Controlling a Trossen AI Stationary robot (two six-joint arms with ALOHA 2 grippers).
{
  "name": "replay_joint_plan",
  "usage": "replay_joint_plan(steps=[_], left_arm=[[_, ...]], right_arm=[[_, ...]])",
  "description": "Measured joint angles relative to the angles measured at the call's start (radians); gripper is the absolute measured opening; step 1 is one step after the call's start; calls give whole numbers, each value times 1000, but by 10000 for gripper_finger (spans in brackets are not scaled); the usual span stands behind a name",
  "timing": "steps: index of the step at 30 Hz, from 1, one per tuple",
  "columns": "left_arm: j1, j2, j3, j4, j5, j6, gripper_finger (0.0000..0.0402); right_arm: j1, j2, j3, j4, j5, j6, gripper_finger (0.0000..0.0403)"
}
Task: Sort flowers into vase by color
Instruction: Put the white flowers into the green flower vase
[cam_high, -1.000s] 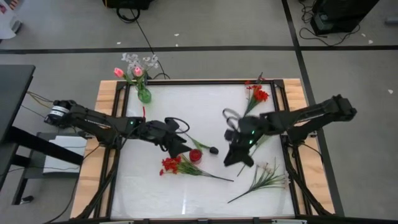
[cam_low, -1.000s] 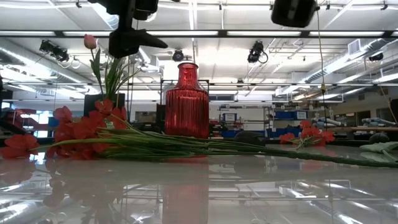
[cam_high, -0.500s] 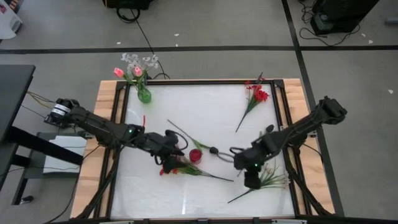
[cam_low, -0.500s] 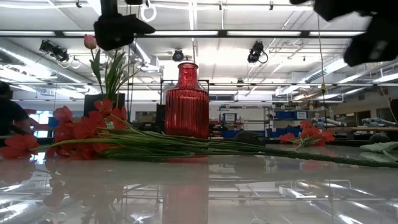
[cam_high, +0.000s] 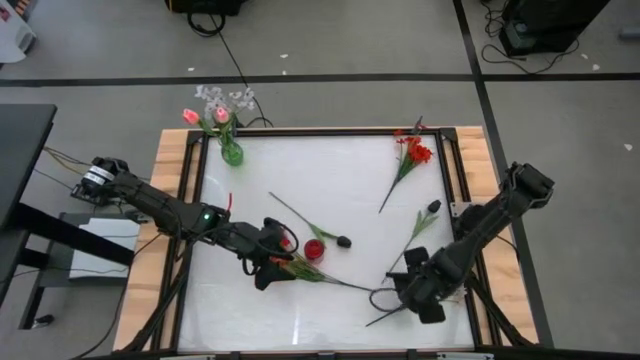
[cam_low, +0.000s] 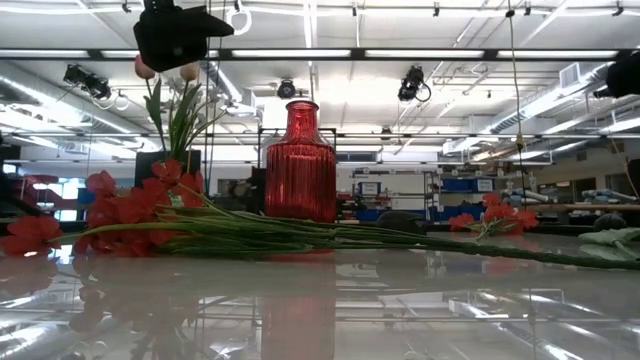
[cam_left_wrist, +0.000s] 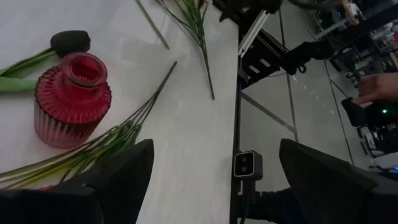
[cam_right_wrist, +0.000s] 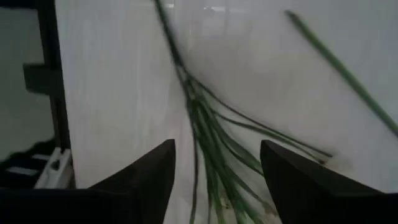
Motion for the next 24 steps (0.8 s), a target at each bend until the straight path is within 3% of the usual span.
replay_joint_plan(steps=[15,19,24], left_arm=[[0,0,0,2,-2,-11,352],[0,0,0,1,-2,-11,352],[0,0,0,2,-7,-7,352]], right_arm=[[94,178,-79,46,24,166,242],[94,184,-67,41,12,168,204],[71,158,-64,28,-34,169,122]])
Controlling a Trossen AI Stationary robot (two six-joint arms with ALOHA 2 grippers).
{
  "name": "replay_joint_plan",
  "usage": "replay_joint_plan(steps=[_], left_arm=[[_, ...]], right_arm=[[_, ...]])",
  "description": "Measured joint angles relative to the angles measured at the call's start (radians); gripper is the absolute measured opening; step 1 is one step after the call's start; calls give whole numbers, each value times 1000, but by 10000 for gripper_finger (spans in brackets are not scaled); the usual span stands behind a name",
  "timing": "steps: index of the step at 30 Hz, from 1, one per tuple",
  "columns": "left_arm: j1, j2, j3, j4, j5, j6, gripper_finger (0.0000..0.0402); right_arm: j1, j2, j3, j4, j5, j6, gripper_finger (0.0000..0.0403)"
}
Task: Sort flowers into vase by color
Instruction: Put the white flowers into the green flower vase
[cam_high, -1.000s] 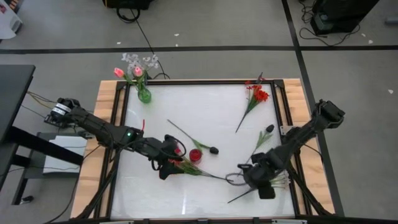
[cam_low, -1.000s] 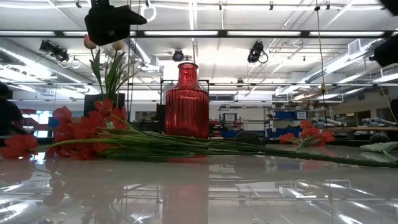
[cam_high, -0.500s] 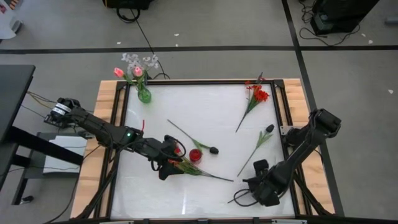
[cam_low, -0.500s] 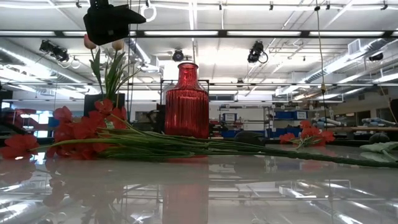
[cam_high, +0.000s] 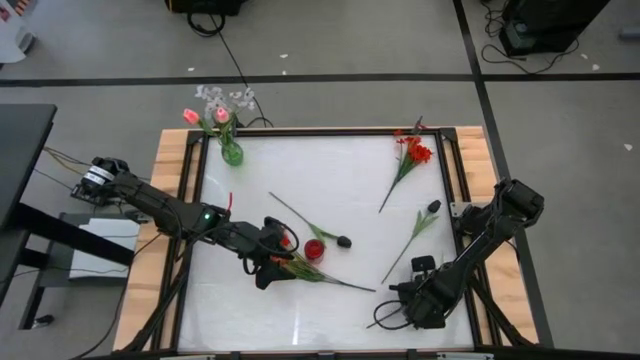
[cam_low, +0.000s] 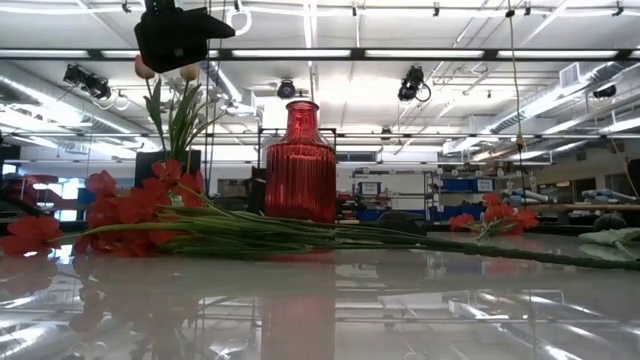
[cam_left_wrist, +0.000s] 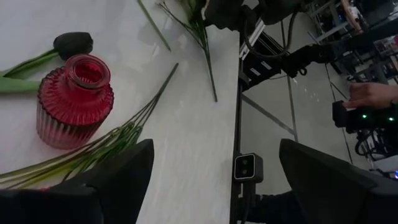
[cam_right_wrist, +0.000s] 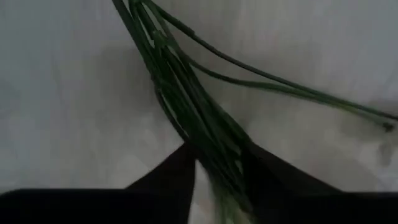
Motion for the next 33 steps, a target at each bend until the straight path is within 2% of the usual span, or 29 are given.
replay_joint_plan(steps=[5,6,9,13,19,25,33], left_arm=[[0,0,0,0,-4,5,352],[0,0,0,-1,-5,6,352],[0,0,0,-1,-7,6,352],[0,0,0,0,-8,11,350],[-17,0,0,19,-10,115,323],[-29,0,0,159,-13,337,292],[-32,0,0,413,-187,909,266]], right_arm=[[-43,-28,0,18,-127,23,27],[-53,-38,0,28,-154,30,17],[-85,-78,0,87,-233,84,20],[-144,-146,0,186,-311,274,26],[-257,-282,0,448,-349,563,14],[-407,-382,2,661,-346,924,41],[-542,-402,2,945,-348,1164,26]])
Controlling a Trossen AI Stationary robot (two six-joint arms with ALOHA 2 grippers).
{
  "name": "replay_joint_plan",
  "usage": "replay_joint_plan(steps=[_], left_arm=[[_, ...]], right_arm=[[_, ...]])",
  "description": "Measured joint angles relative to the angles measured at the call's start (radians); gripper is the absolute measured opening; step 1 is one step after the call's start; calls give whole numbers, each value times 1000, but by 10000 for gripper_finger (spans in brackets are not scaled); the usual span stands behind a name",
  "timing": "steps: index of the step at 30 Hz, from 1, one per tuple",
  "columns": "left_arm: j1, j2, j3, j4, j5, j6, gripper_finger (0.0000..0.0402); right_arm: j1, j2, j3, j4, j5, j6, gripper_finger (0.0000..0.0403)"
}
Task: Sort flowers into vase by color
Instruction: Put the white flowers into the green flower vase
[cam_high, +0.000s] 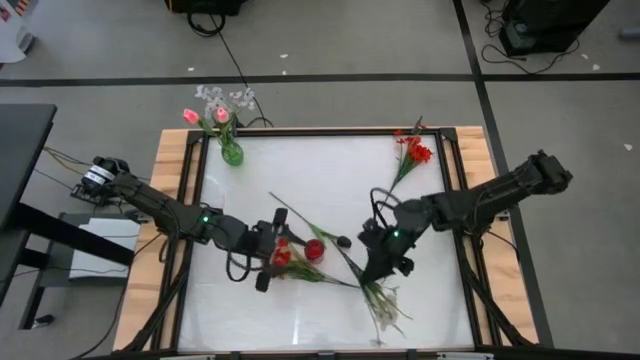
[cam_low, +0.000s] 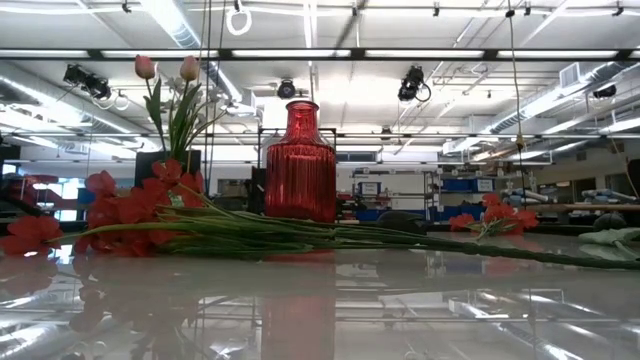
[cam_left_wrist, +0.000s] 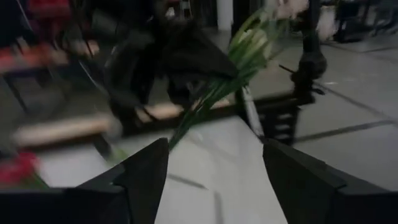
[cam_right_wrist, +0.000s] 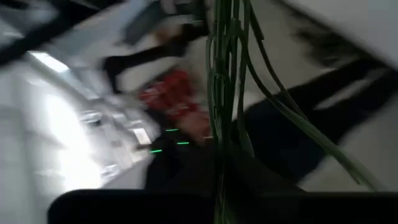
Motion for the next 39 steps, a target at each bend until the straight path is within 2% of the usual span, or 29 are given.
replay_joint_plan(steps=[6,10,15,22,29,34,39], left_arm=[[2,0,0,106,-71,236,250],[13,8,0,163,-119,316,234],[54,34,4,205,-121,297,215],[64,90,91,37,-101,299,215],[85,161,167,-13,-100,316,211],[85,165,175,-7,-100,305,174],[71,160,175,-12,-100,300,111]], right_arm=[[-54,33,0,296,7,150,28],[-66,52,1,302,-10,212,34],[-83,70,1,356,-26,223,34],[-115,74,1,383,-21,222,34],[-129,85,1,398,-18,214,35],[-133,89,1,396,-17,213,36],[-133,89,1,390,6,212,40]])
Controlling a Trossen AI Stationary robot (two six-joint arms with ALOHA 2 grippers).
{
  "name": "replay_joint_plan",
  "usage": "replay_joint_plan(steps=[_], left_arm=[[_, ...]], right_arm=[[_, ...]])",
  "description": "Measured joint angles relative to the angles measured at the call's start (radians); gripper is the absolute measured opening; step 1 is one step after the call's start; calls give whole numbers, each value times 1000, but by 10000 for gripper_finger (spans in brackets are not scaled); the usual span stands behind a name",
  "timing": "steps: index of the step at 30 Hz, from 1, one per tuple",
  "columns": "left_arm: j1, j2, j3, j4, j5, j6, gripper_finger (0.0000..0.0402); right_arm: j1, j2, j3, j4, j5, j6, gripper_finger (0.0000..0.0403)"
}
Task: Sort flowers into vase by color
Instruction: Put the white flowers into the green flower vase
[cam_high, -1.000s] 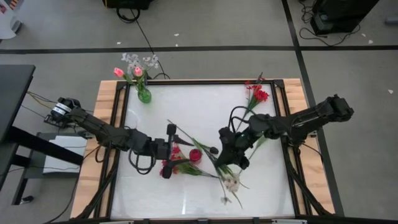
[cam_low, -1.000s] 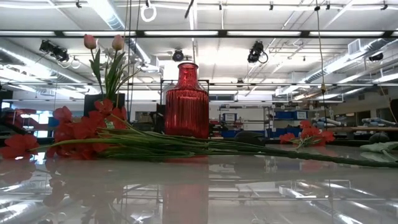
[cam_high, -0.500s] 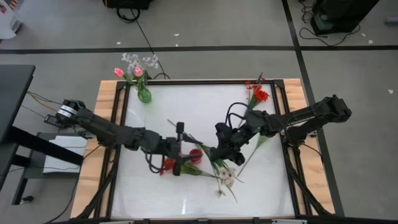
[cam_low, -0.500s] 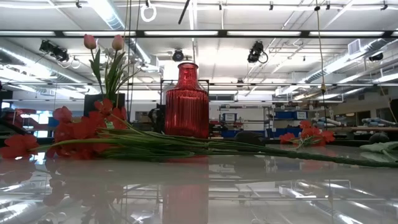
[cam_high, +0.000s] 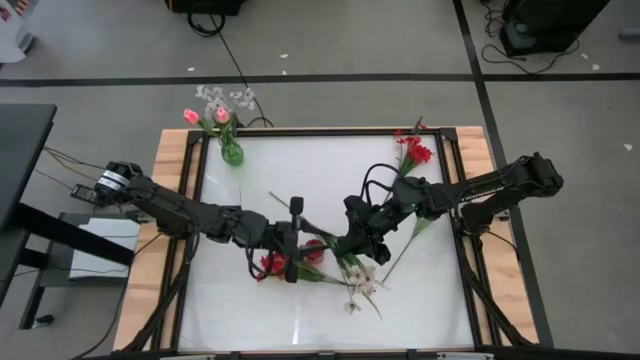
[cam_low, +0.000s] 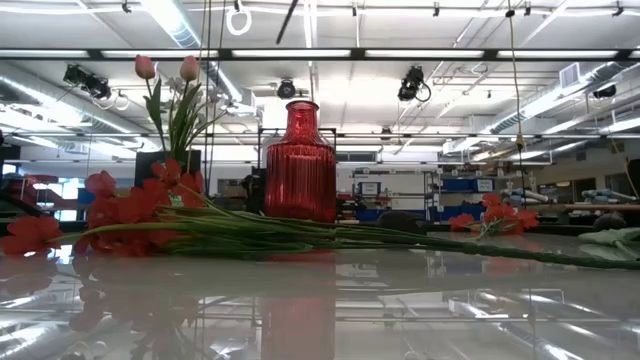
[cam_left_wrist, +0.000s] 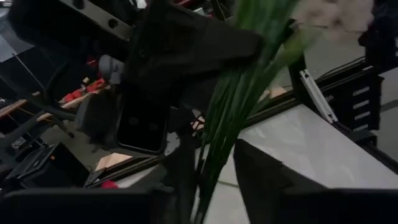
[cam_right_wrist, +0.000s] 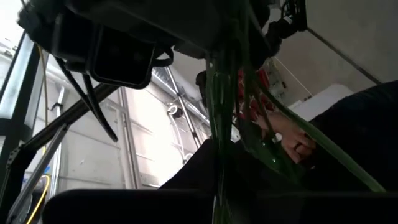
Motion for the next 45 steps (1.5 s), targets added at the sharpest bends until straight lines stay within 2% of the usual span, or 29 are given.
replay_joint_plan(steps=[5,7,14,20,25,29,35,41,43,45], left_arm=[[0,0,0,-26,1,-39,29],[0,0,0,-26,1,-40,12],[4,-1,-2,-57,1,-45,13],[3,-2,0,-129,3,-20,10],[-1,-3,-1,-253,2,-1,8],[-14,-3,-1,-273,5,-30,8],[4,-28,-2,-244,9,-160,8],[69,-102,-1,-190,9,-218,7],[96,-124,-2,-214,9,-219,7],[121,-151,-2,-251,16,-219,7]], right_arm=[[-7,0,0,-11,30,-89,41],[-7,0,0,-18,29,-137,43],[2,0,0,2,75,-275,86],[24,1,31,-21,1,-402,147],[30,1,56,-15,-37,-477,197],[21,1,76,70,-56,-562,227],[-5,-1,136,272,-57,-787,236],[-6,-1,197,283,-5,-1249,229],[-8,-1,206,280,49,-1288,229],[-43,-1,216,279,39,-1306,228]])
